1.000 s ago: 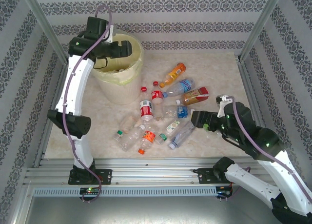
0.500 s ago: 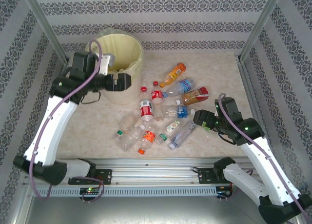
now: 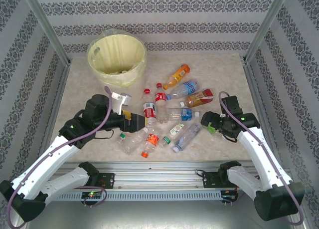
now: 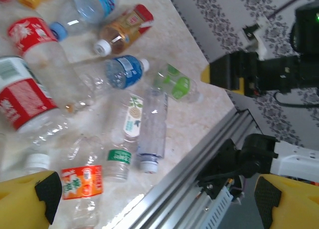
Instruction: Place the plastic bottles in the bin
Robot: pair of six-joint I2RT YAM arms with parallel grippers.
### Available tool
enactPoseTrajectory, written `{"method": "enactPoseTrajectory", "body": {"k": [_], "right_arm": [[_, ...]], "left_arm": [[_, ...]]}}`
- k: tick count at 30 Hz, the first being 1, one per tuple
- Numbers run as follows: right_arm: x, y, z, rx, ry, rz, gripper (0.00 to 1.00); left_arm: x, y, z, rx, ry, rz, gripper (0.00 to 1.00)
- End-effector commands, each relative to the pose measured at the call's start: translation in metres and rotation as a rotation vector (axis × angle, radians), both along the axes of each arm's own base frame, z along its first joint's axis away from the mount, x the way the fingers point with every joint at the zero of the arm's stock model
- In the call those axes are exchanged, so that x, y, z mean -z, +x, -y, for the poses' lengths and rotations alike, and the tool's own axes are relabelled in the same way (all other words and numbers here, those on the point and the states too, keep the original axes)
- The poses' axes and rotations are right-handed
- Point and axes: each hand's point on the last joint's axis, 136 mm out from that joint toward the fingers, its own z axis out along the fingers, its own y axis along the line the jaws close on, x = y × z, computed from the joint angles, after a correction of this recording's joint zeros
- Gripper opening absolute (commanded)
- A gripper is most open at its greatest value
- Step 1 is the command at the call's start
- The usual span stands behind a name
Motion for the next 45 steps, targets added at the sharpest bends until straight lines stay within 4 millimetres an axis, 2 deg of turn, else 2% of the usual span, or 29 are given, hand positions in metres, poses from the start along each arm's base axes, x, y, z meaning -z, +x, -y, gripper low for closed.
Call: {"method": "enactPoseTrajectory", "body": {"k": [1, 7, 11, 16, 22, 27, 35, 39, 45], "right_arm": [[0.005, 0.008, 0.017, 0.005, -0.093, -0.012, 0.98], [0.014, 0.031, 0.022, -0.038, -0.148, -0.007, 0.98], [0.028, 0.043, 0.027, -0.044, -0.179, -0.013, 0.98], [0.048, 0.052, 0.021, -0.076, -0.121, -0.009, 0.98], [0.06, 0.052, 0.011, -0.097, -0.056, -0.029, 0.98], [0.064, 0.046, 0.004, -0.098, -0.011, -0.037, 0.98], [0.076, 0.019, 0.005, -0.077, -0.014, -0.078, 0.98], [0.079, 0.01, 0.0, -0.074, -0.027, -0.099, 0.96], [0.091, -0.003, 0.005, -0.032, -0.088, -0.163, 0.89]], "left_arm": [[-0.016, 0.004, 0.023, 0.018, -0.114, 0.044, 1.0], [-0.002, 0.003, 0.051, 0.072, -0.107, 0.037, 1.0], [0.007, 0.001, 0.064, 0.098, -0.091, 0.023, 1.0], [0.016, 0.0, 0.071, 0.105, -0.083, 0.014, 1.0], [0.022, 0.001, 0.075, 0.104, -0.086, -0.003, 1.0], [0.024, 0.002, 0.079, 0.112, -0.088, -0.016, 1.0], [0.028, 0.003, 0.083, 0.118, -0.092, -0.032, 1.0], [0.029, 0.003, 0.085, 0.123, -0.093, -0.037, 1.0], [0.031, 0.002, 0.085, 0.121, -0.092, -0.043, 1.0]]}}
